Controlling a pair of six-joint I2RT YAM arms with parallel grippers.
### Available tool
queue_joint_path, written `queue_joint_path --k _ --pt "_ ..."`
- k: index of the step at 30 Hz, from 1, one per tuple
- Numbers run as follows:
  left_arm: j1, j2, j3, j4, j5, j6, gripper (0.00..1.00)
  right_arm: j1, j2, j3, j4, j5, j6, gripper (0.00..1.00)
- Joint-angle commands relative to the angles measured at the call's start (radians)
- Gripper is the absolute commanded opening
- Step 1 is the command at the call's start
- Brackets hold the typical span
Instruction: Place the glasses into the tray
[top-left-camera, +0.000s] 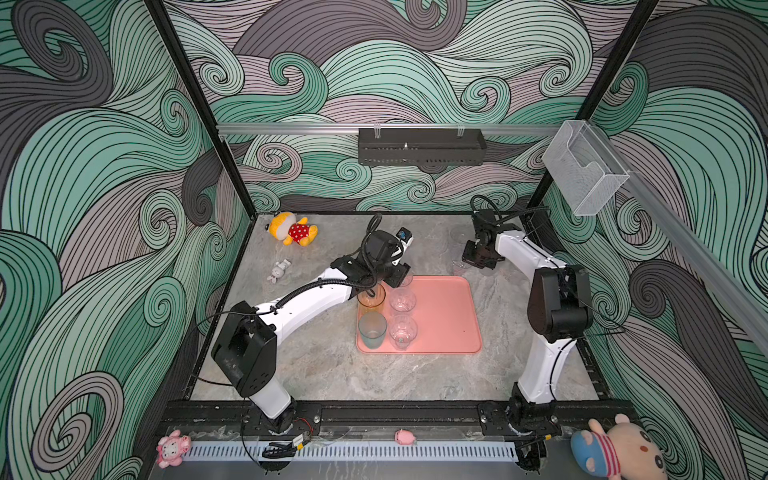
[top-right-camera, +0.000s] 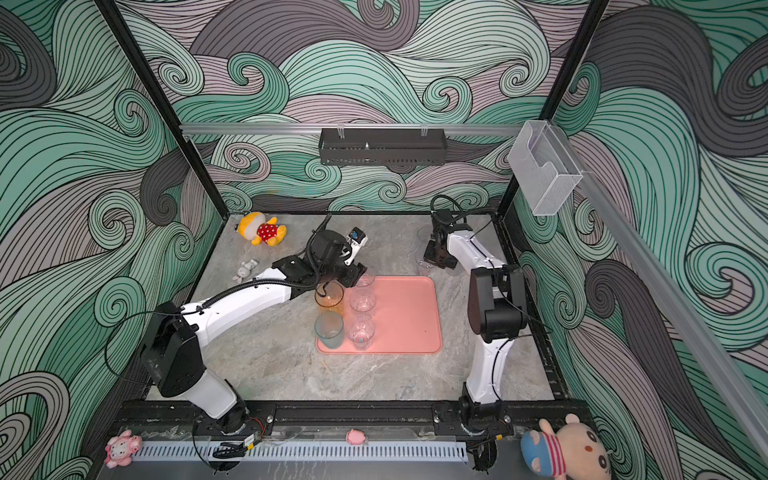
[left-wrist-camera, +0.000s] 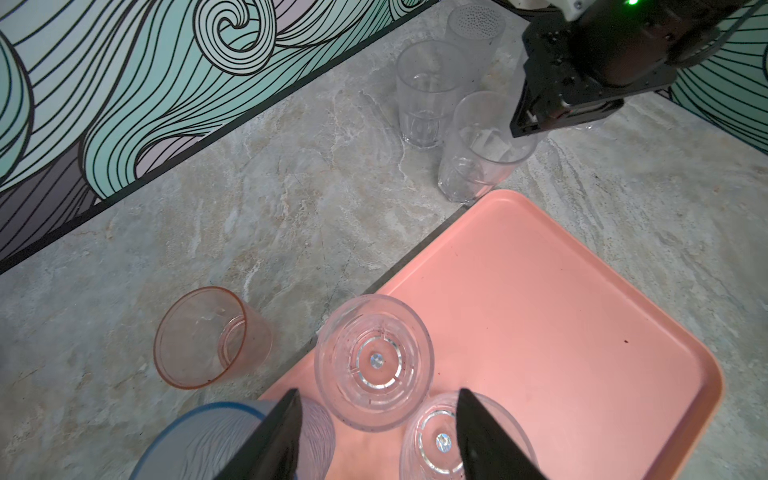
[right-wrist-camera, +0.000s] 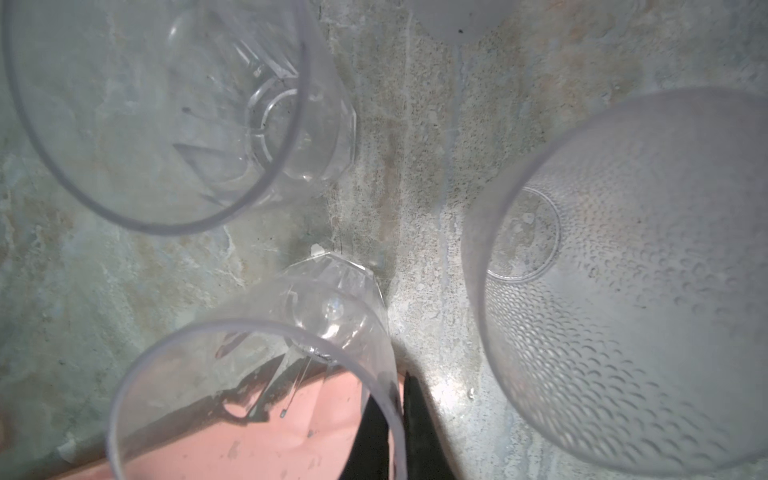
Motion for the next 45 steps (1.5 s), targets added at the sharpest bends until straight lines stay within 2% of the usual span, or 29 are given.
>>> queue_joint_path --k 1,4,10,16,20,29,39,45 --pt "0.001 -0.036 0.005 0.01 -0.131 -0.048 0.62 0.037 -0.093 -0.003 -0.041 0.056 -0.03 0.04" --pt "0.021 -0.05 0.005 0.012 -0.164 -0.095 0.62 0.078 -0.144 -0.008 -0.073 0.077 -0.043 0.04" --pt "0.083 -0.087 0.014 -0.036 -0.164 -0.207 0.61 0.174 -0.24 -0.034 -0.128 0.131 -0.083 0.02" --pt "0.136 -0.152 -0.011 -0.092 -0.13 -0.248 0.6 0.256 -0.287 -0.065 -0.209 0.078 -0.128 0.01" --pt "0.143 -0.176 -0.064 -0.054 -0.112 -0.251 0.6 0.3 -0.249 -0.059 -0.22 0.058 -0.136 0.01" --pt "0.143 -0.172 -0.117 0.002 -0.054 -0.27 0.59 0.324 -0.147 -0.056 -0.161 0.027 -0.121 0.0" --pt "0.143 -0.155 -0.131 0.023 -0.019 -0.276 0.58 0.32 -0.061 -0.027 -0.141 0.076 -0.138 0.0" --pt "0.143 -0.15 -0.134 0.025 -0.019 -0.27 0.59 0.319 -0.03 -0.005 -0.139 0.123 -0.152 0.05"
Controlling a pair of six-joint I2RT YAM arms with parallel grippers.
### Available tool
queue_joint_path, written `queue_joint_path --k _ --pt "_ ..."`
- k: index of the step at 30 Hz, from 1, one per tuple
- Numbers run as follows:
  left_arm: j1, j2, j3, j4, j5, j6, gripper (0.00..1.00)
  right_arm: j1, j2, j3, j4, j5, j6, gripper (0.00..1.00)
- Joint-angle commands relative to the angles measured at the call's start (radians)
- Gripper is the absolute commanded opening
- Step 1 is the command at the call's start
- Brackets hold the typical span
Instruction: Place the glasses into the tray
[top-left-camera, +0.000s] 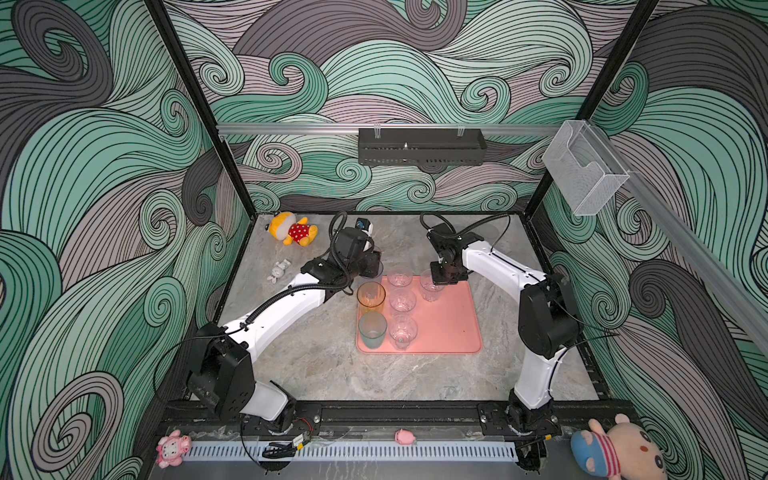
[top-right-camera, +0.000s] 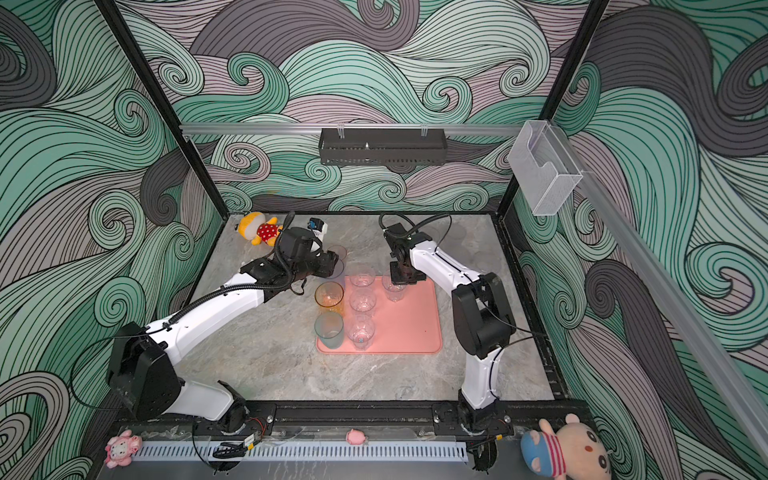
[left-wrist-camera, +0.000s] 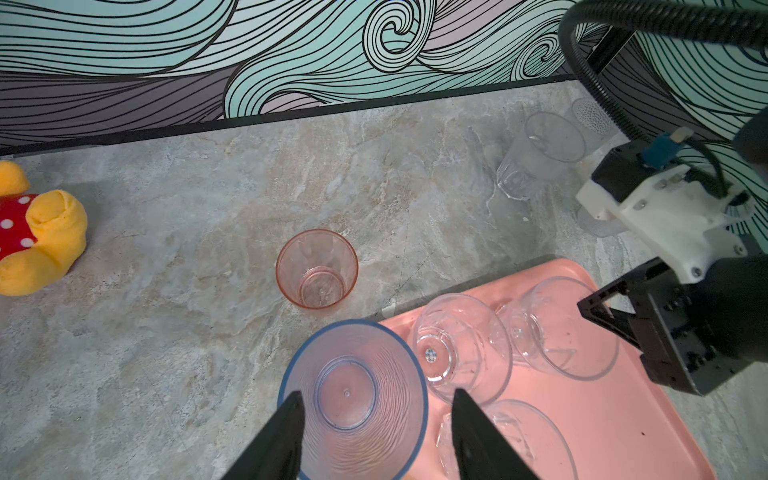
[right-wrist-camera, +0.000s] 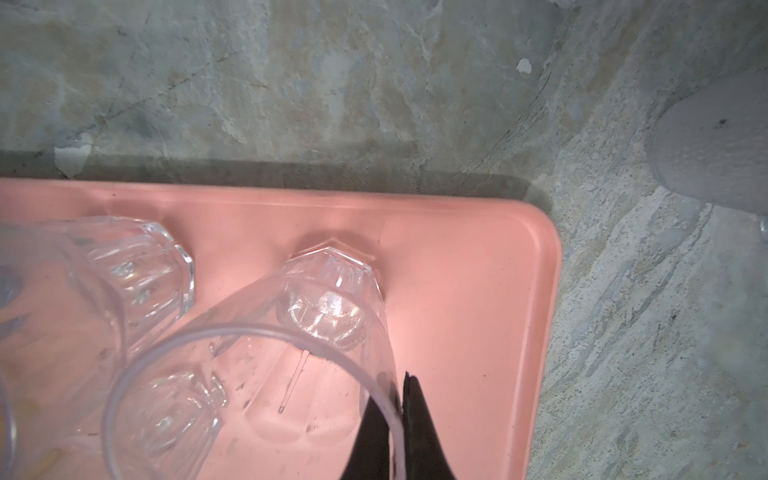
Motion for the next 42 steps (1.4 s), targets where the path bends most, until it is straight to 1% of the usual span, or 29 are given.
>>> queue_joint_path --k 1,3,6,8,11,13,15,18,21,24,30,36,42 --pt "0.002 0.014 -0.008 0.021 0.011 -0.004 0.59 -0.003 0.025 0.028 0.009 0.057 -0.014 0.05" --pt "0.002 0.015 -0.008 0.021 0.013 -0.004 0.58 -0.003 0.028 0.025 0.018 0.055 -0.014 0.08" --pt "0.001 0.018 -0.008 0.022 0.014 -0.004 0.58 -0.005 0.027 0.021 0.024 0.03 -0.003 0.16" --pt "0.002 0.018 -0.008 0.022 0.014 -0.001 0.58 -0.005 0.016 0.017 0.023 0.013 0.005 0.22" --pt "0.002 0.017 -0.004 0.02 0.015 0.003 0.58 -0.012 -0.03 0.015 0.014 -0.02 0.015 0.34" --pt "0.002 0.017 0.004 0.019 0.018 0.011 0.58 -0.028 -0.069 0.028 -0.004 -0.053 0.02 0.39" --pt "0.002 0.018 0.016 0.024 0.041 0.029 0.58 -0.05 -0.113 0.041 -0.013 -0.089 0.027 0.42" --pt "0.0 0.025 0.041 0.034 0.116 0.08 0.58 -0.106 -0.172 0.061 -0.016 -0.157 0.052 0.46" --pt "-0.026 0.036 0.076 0.027 0.183 0.165 0.57 -0.186 -0.208 0.066 0.003 -0.209 0.091 0.47" --pt "-0.073 0.057 0.089 0.036 0.192 0.232 0.57 -0.246 -0.219 0.036 0.063 -0.208 0.131 0.47" --pt "-0.156 0.139 0.093 0.071 0.203 0.287 0.57 -0.328 -0.135 0.046 0.143 -0.177 0.191 0.47" --pt "-0.209 0.235 0.161 0.035 0.209 0.317 0.57 -0.365 -0.013 0.141 0.154 -0.165 0.206 0.46" --pt "-0.23 0.313 0.207 0.019 0.212 0.326 0.57 -0.37 0.077 0.198 0.169 -0.15 0.223 0.46"
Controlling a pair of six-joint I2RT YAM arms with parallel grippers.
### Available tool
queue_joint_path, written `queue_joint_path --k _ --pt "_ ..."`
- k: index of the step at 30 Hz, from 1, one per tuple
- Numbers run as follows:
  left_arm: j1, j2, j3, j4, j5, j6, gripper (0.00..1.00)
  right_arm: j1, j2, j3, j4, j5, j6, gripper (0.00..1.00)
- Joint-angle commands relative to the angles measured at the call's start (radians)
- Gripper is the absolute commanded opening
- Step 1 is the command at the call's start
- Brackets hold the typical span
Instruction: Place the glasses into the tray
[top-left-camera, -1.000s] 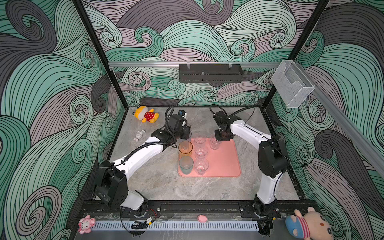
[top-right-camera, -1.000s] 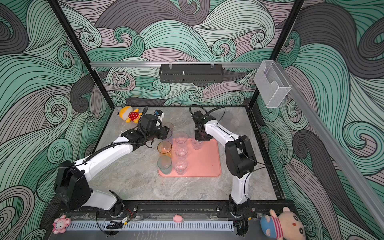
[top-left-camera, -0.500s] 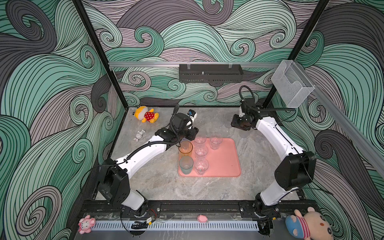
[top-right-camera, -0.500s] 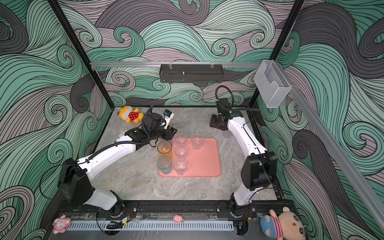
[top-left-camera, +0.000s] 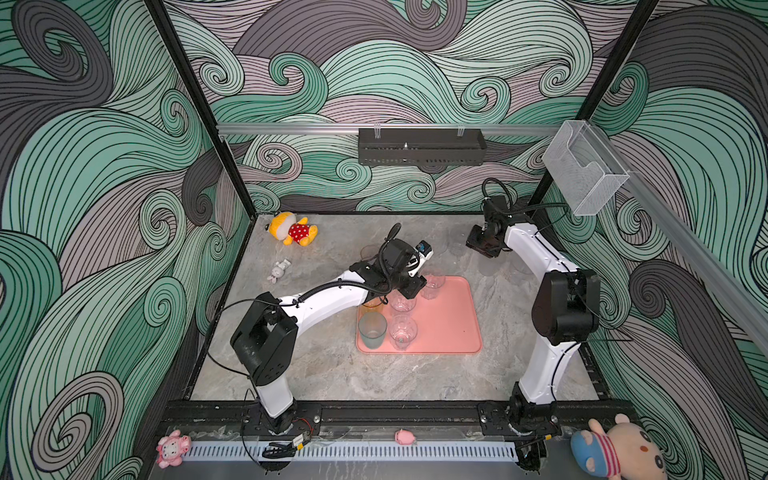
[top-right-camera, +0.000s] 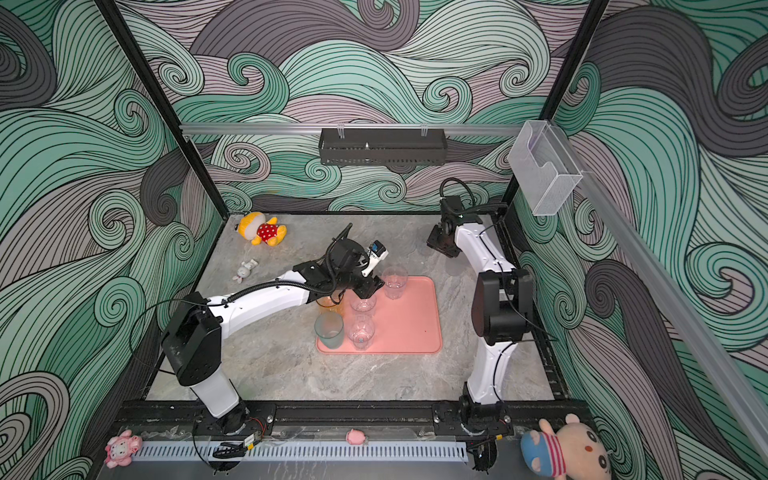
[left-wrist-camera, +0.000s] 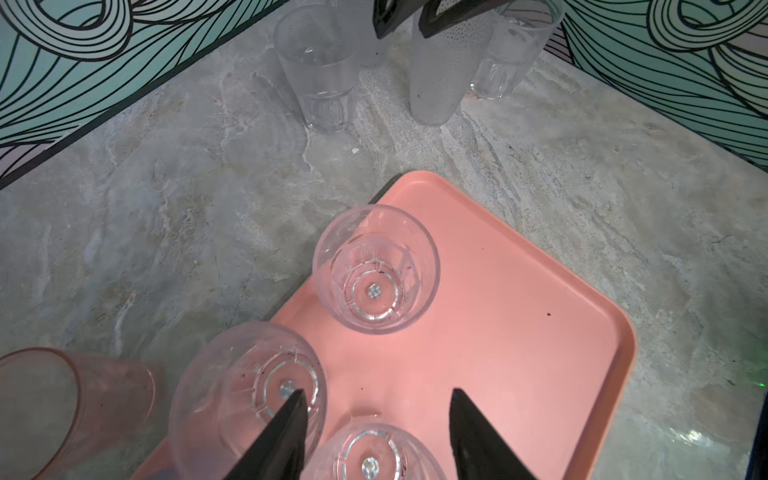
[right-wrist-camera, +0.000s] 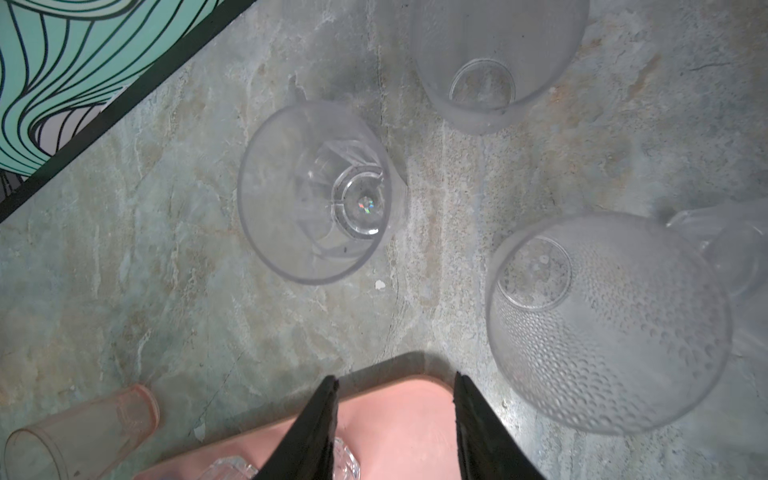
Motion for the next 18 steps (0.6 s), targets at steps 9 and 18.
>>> queue_joint_path --k 9,18 --pt "-0.017 0.04 0.041 -0.026 -0.021 0.037 0.58 -0.003 0.134 0.124 0.023 0.006 0.062 0.46" --pt "-0.017 0.015 0.025 -0.035 -0.104 0.038 0.64 -0.003 0.217 0.162 0.011 -0.008 0.072 0.44"
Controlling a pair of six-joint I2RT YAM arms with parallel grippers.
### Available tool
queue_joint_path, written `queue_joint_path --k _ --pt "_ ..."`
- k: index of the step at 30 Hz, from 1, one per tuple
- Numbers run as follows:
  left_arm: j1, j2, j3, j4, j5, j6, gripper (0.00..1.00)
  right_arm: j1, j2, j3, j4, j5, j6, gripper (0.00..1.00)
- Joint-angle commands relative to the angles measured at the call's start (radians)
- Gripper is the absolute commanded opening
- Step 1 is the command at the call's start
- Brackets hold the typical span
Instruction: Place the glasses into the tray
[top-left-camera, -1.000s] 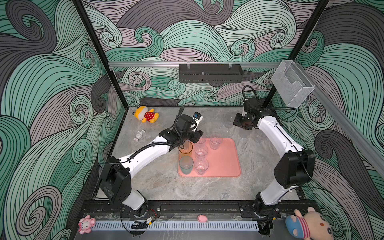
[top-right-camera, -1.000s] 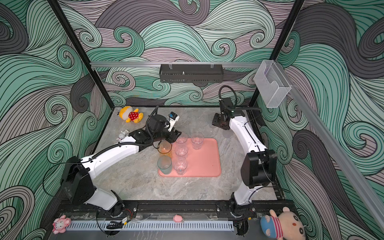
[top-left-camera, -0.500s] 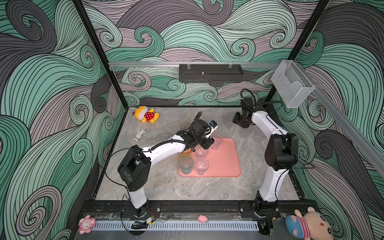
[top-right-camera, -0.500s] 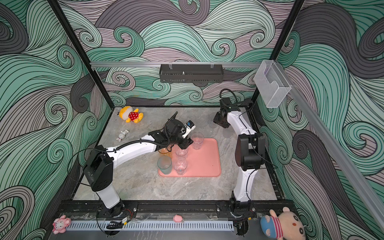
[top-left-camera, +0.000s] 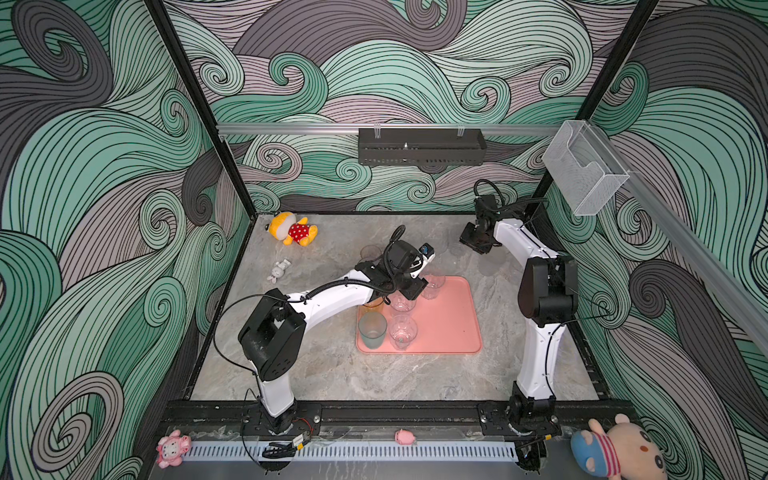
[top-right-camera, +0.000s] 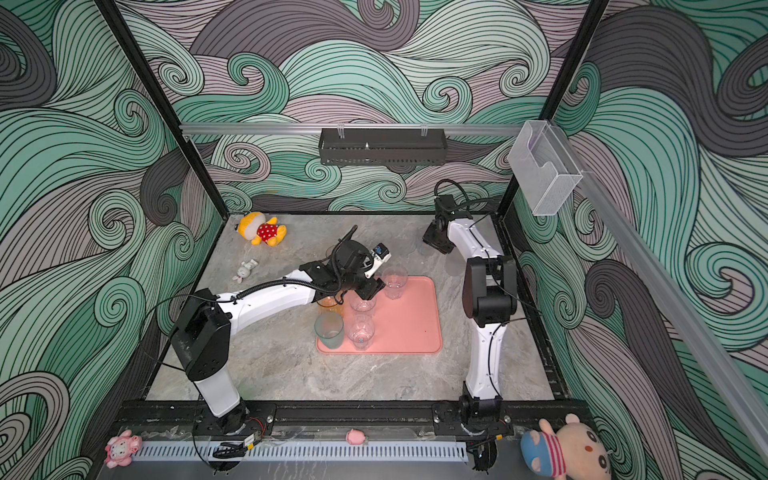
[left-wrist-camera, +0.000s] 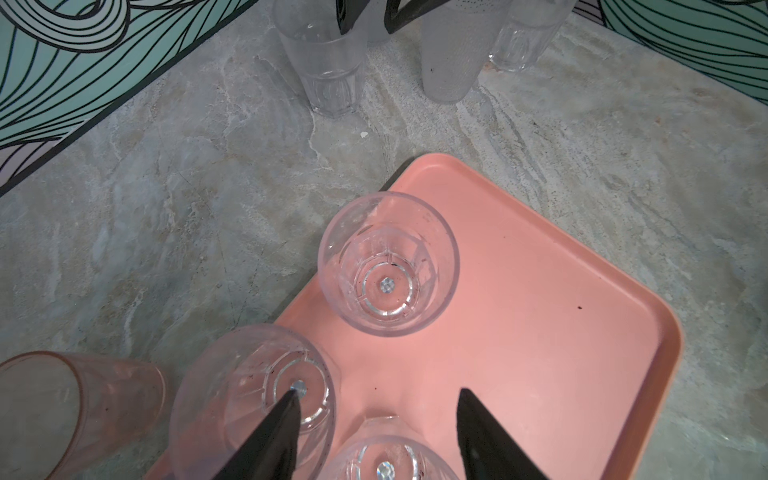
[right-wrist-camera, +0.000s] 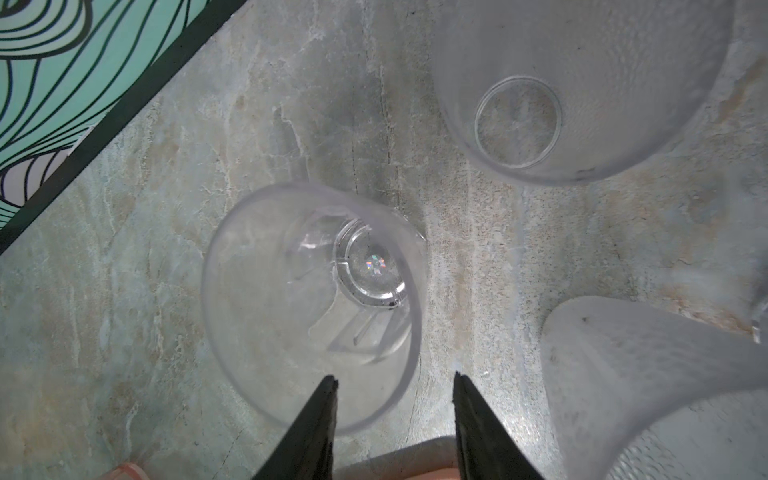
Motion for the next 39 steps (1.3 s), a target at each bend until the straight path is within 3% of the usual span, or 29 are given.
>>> queue_joint_path --k 1,11,18,29,39 --pt "-0.006 -0.019 0.012 -0.018 -0.047 0.011 0.64 -0.002 0.026 0.022 -0.016 -0.006 0.007 0.43" --pt "-0.006 -0.037 0.002 -0.021 -0.067 0.006 0.64 0.007 -0.026 -0.015 -0.011 -0.017 -0.008 0.17" --pt "0.003 -0.089 -0.014 -0.025 -0.204 0.049 0.64 0.053 -0.167 -0.13 0.011 -0.011 -0.033 0.07" --pt "0.05 -0.243 -0.051 -0.018 -0.212 0.034 0.64 0.143 -0.356 -0.288 0.013 0.006 -0.076 0.04" --pt "0.095 -0.341 -0.116 -0.032 -0.22 0.023 0.64 0.224 -0.574 -0.411 -0.071 0.12 -0.151 0.03"
